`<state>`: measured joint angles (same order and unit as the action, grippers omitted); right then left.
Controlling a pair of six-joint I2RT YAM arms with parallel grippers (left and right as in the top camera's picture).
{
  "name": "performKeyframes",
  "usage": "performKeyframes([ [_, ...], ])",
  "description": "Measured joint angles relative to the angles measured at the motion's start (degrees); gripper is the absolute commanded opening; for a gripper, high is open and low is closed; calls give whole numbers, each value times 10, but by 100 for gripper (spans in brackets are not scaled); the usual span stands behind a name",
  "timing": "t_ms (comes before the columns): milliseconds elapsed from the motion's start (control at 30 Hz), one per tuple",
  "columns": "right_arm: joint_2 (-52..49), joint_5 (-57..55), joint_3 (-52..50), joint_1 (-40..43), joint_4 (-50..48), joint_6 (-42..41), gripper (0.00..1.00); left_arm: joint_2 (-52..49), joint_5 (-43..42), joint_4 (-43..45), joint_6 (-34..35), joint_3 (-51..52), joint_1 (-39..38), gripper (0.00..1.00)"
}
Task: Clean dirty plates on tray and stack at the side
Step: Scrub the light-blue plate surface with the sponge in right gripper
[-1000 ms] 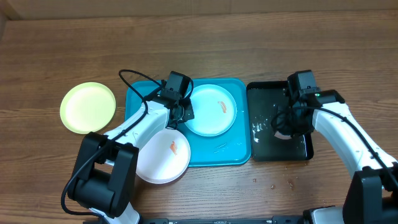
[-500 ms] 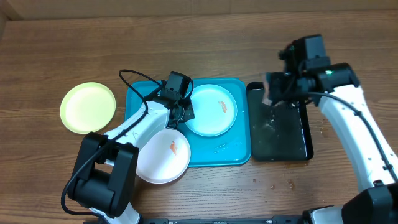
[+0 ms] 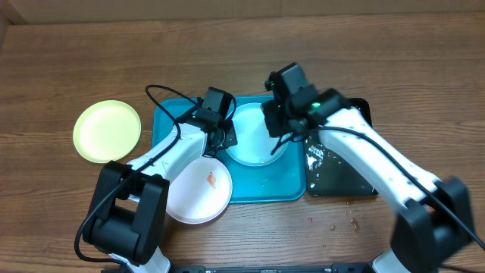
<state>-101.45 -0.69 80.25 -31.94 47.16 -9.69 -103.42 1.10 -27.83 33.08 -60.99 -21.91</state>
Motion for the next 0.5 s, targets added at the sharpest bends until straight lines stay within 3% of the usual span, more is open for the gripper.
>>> performKeyframes([
  [500,-106,-52,0,0,-43,30,4,0,0,0,-2,0,-6,4],
])
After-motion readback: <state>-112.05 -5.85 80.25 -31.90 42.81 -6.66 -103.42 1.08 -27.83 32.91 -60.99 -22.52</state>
